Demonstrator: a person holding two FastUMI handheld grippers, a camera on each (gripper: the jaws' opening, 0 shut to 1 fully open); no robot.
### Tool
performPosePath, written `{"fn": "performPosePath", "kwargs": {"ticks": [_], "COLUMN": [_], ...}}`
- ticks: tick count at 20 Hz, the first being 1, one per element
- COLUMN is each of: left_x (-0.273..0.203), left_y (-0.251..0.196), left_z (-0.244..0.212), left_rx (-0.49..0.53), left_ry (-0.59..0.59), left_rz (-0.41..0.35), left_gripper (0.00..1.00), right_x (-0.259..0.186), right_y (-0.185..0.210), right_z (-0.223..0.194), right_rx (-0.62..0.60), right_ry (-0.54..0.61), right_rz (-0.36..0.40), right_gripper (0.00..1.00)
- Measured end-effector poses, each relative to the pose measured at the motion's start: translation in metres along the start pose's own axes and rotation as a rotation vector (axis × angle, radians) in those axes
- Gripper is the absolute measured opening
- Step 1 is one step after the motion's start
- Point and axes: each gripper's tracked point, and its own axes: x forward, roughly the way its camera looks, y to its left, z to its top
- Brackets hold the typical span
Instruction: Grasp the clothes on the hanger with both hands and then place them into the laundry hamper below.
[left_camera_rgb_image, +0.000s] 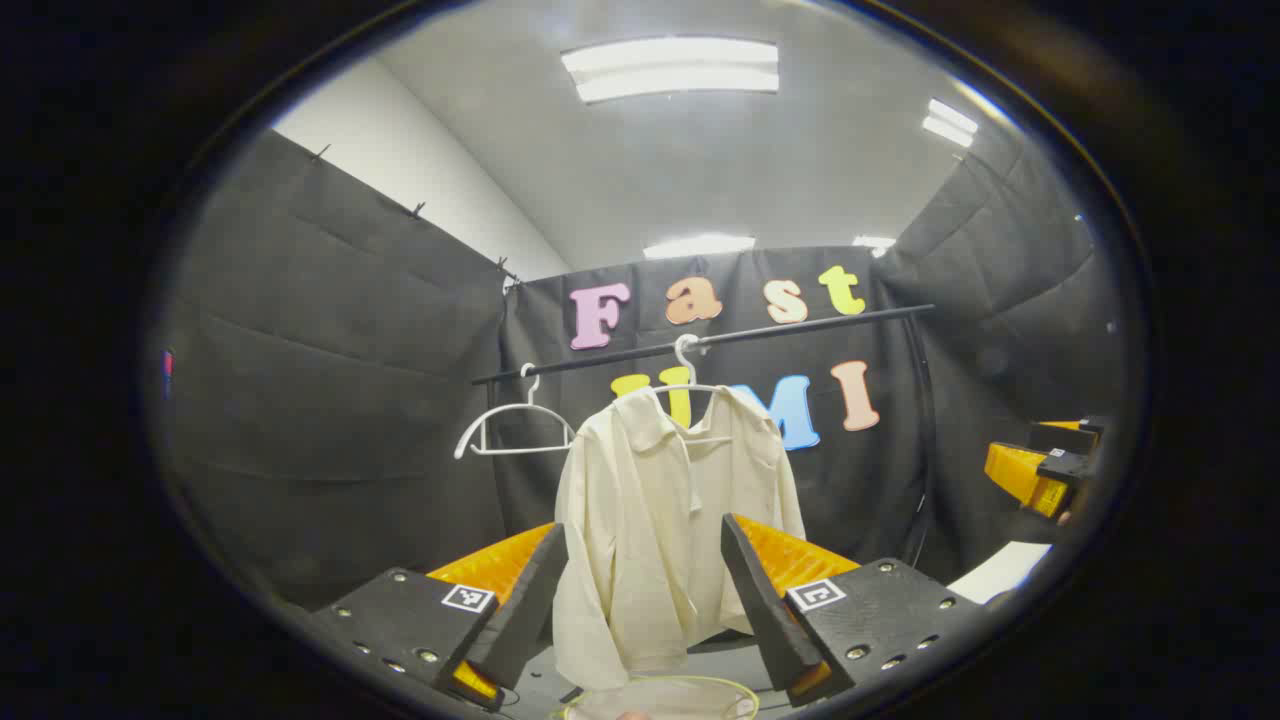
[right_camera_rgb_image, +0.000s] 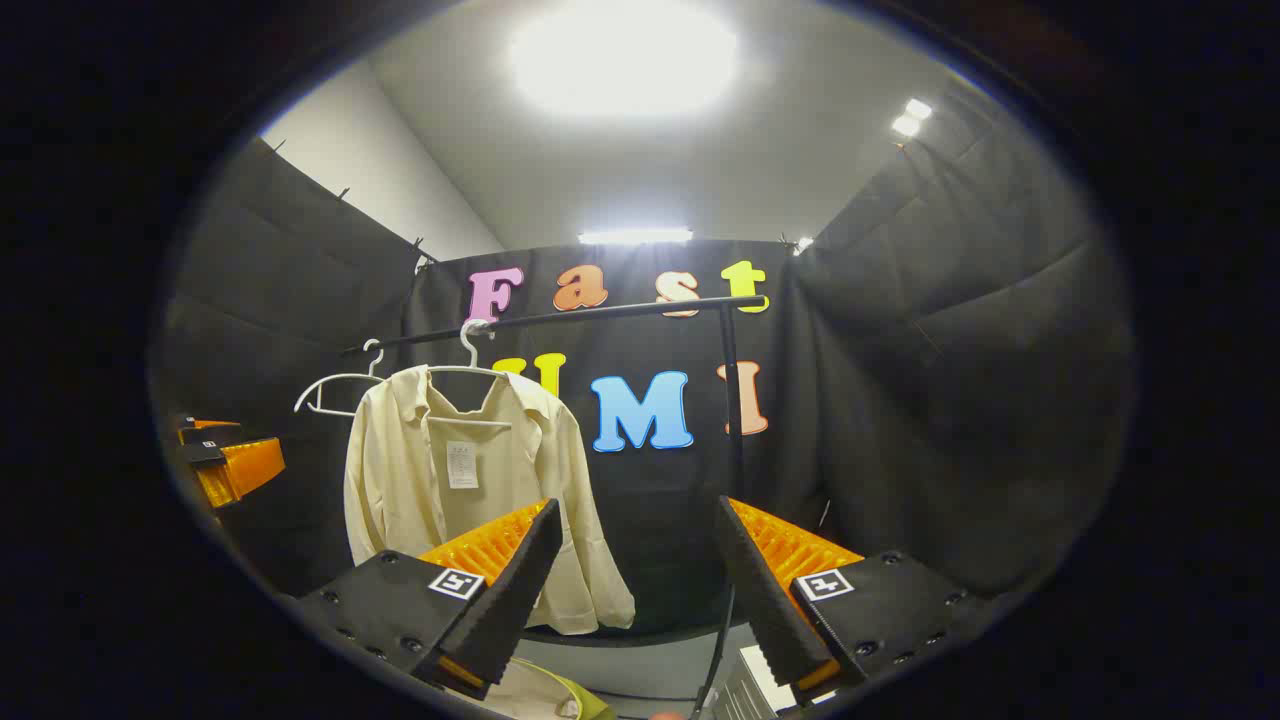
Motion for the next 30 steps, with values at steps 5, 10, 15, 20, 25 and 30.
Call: {"fn": "performPosePath", "kwargs": {"ticks": [5, 10, 15, 20, 25, 30], "left_x": [0.003, 0.005, 0.015, 0.024, 0.025, 0.086], "left_y": [-0.002, -0.003, -0.002, -0.002, -0.01, -0.019], "left_z": [0.002, -0.001, -0.002, 0.001, 0.006, -0.003], "left_rx": [0.003, 0.013, 0.011, 0.017, 0.022, 0.022], "left_ry": [-0.004, 0.005, 0.012, 0.007, -0.007, -0.001], "left_rz": [0.012, 0.027, 0.041, 0.044, 0.046, 0.059], "left_gripper": [0.92, 0.92, 0.92, 0.91, 0.91, 0.91], "right_x": [0.01, 0.028, 0.052, 0.084, 0.123, 0.165], "right_y": [0.004, 0.013, 0.026, 0.04, 0.057, 0.076], "right_z": [-0.001, -0.004, 0.0, 0.002, 0.003, -0.001], "right_rx": [0.01, 0.015, 0.02, 0.034, 0.041, 0.054], "right_ry": [0.004, 0.009, -0.002, -0.011, -0.018, -0.004], "right_rz": [0.011, 0.032, 0.066, 0.108, 0.155, 0.214], "right_gripper": [0.97, 0.98, 0.97, 0.97, 0.98, 0.97]}}
